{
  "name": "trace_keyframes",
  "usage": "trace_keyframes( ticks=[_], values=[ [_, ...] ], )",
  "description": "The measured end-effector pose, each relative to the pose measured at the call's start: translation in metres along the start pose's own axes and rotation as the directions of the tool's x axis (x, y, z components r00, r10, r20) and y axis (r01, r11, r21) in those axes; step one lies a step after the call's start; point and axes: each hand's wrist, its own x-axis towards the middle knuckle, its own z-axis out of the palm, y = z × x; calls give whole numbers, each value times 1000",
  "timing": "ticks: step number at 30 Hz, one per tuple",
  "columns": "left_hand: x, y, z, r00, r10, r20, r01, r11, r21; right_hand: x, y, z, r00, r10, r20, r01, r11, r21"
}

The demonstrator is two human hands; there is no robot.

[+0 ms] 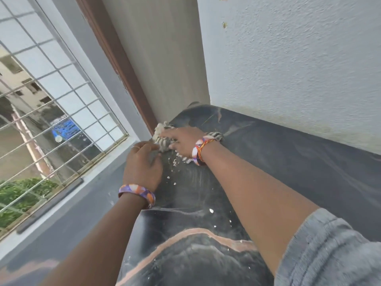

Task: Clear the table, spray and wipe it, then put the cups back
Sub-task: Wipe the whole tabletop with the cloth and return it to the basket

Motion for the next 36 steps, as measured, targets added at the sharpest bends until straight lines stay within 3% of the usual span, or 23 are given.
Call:
trace_keyframes(
  ticks=[4, 7, 10, 13, 16, 18, 20, 24, 28, 30, 32, 33, 35, 36],
  values=[
    [-27, -14, -24, 991, -133, -27, 134, 991, 10, -30, -32, 17, 995, -85, 43, 80, 991, 108],
    [-45, -14, -40, 987, -160, -31, 161, 987, 15, -62, -52, 18, 994, -96, 58, 75, 952, 297],
    [-58, -9, -48, 990, -138, -30, 139, 990, 17, -95, -50, 1, 998, 44, -51, -10, 848, 530],
    [-71, -1, -51, 992, -122, 19, 121, 993, 2, -141, -29, -38, 932, 233, -277, -46, 836, 546],
    [-83, 3, -50, 993, -80, 88, 80, 997, 3, -201, 11, -63, 795, 460, -395, -299, 864, 404],
    [-92, 5, -49, 991, -30, 133, 30, 1000, 8, -242, 39, -57, 709, 617, -341, -555, 787, 270],
    [-102, 4, -48, 988, 0, 156, -3, 1000, 15, -266, 45, -41, 651, 697, -301, -674, 713, 193],
    [-114, -2, -54, 991, 8, 136, -10, 1000, 19, -250, 16, -12, 666, 657, -353, -635, 748, 193],
    [-117, -17, -69, 993, -25, 118, 21, 999, 40, -219, -72, 48, 839, 482, -253, -442, 874, 201],
    [-118, -22, -80, 994, -36, 103, 31, 999, 44, -218, -123, 69, 918, 348, -188, -277, 904, 325],
    [-118, -23, -94, 994, -61, 87, 57, 997, 45, -222, -153, 74, 959, 261, -113, -159, 821, 549],
    [-116, -23, -99, 995, -66, 79, 63, 997, 47, -226, -157, 70, 967, 246, -71, -137, 729, 671],
    [-113, -22, -107, 997, -39, 59, 36, 997, 65, -235, -148, 51, 948, 312, -58, -114, 507, 855],
    [-114, -21, -108, 998, -23, 63, 18, 997, 82, -238, -132, 39, 909, 402, -110, -101, 470, 877]
  ],
)
